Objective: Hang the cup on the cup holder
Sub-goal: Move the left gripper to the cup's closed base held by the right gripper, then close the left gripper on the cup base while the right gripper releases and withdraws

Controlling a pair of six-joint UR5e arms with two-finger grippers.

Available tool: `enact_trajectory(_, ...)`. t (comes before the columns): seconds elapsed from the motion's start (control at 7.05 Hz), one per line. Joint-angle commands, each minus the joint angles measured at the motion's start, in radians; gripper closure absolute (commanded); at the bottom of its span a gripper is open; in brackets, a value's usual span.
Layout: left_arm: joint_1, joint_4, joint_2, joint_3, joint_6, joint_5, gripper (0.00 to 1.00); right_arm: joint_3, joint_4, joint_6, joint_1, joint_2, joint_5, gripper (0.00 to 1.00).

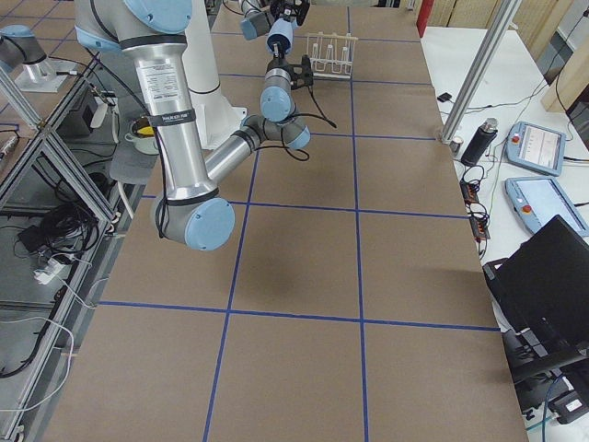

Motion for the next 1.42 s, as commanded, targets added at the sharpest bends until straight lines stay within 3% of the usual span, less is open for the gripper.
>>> enact_trajectory(0.0, -0.001, -0.005, 0.004, -0.003, 0.008, -0.004, 1.0, 0.003, 0.0, 0.001, -0.006, 0.0, -0.014, 0.01)
enact_trajectory(0.28, -0.001, -0.002, 0.012, -0.018, 0.005, -0.007, 1.0, 0.005, 0.001, 0.002, -0.001, -0.014, -0.014, 0.01)
enact_trajectory(0.57, -0.004, -0.002, 0.015, -0.021, 0.002, -0.07, 1.0, 0.003, 0.002, -0.002, 0.028, -0.041, -0.032, 0.01)
enact_trajectory(1.28, -0.094, 0.018, 0.03, -0.011, 0.016, -0.066, 1.0, -0.087, 0.002, -0.053, 0.221, -0.145, -0.011, 0.01)
